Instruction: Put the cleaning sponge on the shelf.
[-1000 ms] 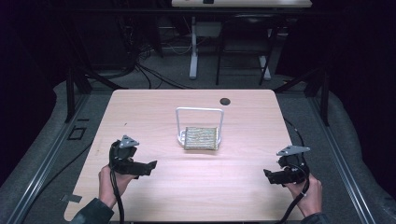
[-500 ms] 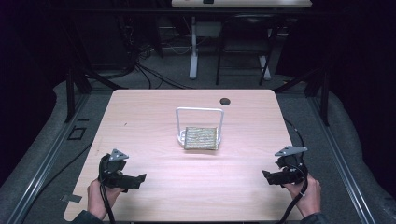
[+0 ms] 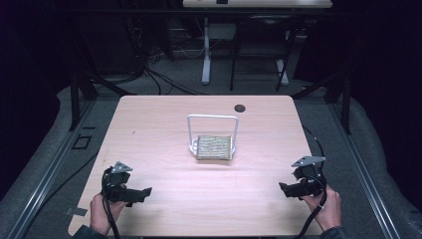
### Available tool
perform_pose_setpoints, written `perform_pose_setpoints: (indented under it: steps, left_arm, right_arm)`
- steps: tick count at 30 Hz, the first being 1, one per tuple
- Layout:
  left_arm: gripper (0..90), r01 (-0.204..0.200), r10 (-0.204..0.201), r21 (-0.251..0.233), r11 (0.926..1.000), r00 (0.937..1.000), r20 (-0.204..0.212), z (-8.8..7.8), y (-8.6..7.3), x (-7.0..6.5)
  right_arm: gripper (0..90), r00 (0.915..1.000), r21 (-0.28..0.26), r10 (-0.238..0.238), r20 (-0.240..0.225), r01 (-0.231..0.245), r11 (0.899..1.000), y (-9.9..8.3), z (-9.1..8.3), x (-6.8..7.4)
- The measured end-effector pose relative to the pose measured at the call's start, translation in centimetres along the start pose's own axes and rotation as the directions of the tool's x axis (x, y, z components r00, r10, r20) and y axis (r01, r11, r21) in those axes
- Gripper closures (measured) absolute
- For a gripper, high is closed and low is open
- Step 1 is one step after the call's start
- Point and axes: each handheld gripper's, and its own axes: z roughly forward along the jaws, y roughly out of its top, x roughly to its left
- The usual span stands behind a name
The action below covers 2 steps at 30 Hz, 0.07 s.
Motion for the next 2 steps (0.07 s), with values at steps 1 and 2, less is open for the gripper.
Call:
perform_pose_setpoints:
  steps: [1, 2]
  left_arm:
    - [0.2, 0.006, -0.006, 0.008, 1.0000, 1.0000, 0.001, 0.19, 0.11, 0.12]
    - [0.2, 0.005, -0.005, 0.012, 0.9999, 1.0000, 0.002, 0.24, 0.19, 0.18]
  right_arm:
    - [11.6, 1.0000, 0.003, 0.002, -0.004, -0.002, 1.000, -0.01, 0.12, -0.09]
    - [11.5, 1.0000, 0.012, 0.003, -0.004, -0.003, 1.000, -0.05, 0.30, -0.24]
